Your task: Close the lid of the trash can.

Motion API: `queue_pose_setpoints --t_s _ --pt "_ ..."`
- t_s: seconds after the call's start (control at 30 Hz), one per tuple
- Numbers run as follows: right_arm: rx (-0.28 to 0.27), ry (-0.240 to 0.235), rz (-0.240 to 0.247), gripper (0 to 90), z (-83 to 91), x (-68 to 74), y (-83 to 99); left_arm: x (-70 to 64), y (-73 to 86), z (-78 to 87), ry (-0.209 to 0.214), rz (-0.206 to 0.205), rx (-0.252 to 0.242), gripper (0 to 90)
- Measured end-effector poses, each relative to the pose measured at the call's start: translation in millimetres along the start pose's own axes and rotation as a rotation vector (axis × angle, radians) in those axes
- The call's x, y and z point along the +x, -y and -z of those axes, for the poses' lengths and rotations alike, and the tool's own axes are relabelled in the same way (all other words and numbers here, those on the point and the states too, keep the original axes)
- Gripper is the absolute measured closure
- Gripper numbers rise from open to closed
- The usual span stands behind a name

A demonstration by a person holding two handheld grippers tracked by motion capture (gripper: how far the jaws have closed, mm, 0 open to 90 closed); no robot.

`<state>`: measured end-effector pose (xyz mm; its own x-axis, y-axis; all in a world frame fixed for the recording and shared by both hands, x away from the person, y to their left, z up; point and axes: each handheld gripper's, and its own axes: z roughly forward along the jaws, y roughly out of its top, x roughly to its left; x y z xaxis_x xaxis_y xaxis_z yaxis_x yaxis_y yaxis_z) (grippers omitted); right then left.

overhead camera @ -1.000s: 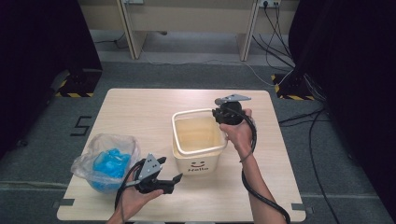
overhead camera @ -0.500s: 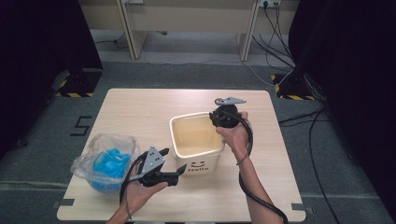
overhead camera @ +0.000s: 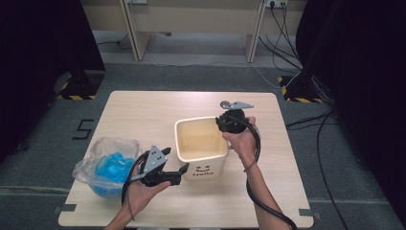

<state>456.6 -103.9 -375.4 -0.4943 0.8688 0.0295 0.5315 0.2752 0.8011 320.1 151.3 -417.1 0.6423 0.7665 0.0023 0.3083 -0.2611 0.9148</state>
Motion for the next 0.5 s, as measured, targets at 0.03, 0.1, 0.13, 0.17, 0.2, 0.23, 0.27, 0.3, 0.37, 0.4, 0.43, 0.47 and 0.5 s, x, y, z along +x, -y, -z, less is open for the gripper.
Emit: queue_pose_setpoints --t_s 0.03,0.1,0.13,0.17,0.2,0.23,0.27,0.3,0.37,0.4,0.43,0.47,0.5 --pt "0.0 -0.001 0.0 78.9 0.3 -0.1 0.2 0.5 0.3 -0.1 0.0 0.001 0.004 17.7" --pt "0.001 0.004 0.009 78.7 1.4 -0.2 0.7 1.4 1.1 -0.7 0.0 0.006 0.008 17.7" --pt "0.002 0.007 0.01 78.5 1.9 0.4 1.1 1.9 1.5 -0.7 -0.002 0.011 0.007 17.9" --pt "0.002 0.007 0.014 78.4 2.5 0.6 1.5 2.3 1.6 -0.6 -0.002 0.013 0.005 17.9" --pt "0.002 0.011 0.021 78.4 3.3 0.8 1.7 2.7 1.4 0.0 -0.002 0.012 0.007 17.9" --pt "0.002 0.015 0.023 78.4 3.9 0.8 1.9 3.1 1.2 0.1 -0.003 0.01 0.007 18.0" --pt "0.002 0.013 0.021 78.3 4.0 0.5 2.5 3.5 1.0 0.2 -0.003 0.013 0.005 18.1" --pt "0.003 0.016 0.017 78.3 3.8 -0.1 3.2 3.7 0.8 0.5 -0.002 0.017 0.002 18.3" --pt "0.003 0.02 0.015 78.2 4.0 -1.1 5.0 3.8 0.0 1.2 0.003 0.02 -0.005 18.3" --pt "0.002 0.018 0.01 78.1 3.8 -1.2 5.9 3.9 -0.4 1.2 0.002 0.017 -0.005 18.3" --pt "0.004 0.018 0.01 78.1 3.3 -1.4 6.8 4.3 -0.6 1.0 0.002 0.019 -0.005 18.3" --pt "0.007 0.019 0.012 78.1 2.4 -1.8 7.6 4.8 -0.7 0.7 0.001 0.023 -0.006 18.4" --pt "0.013 0.018 0.009 78.1 1.1 -1.8 8.3 5.3 -0.5 0.5 0.0 0.022 -0.004 18.5"
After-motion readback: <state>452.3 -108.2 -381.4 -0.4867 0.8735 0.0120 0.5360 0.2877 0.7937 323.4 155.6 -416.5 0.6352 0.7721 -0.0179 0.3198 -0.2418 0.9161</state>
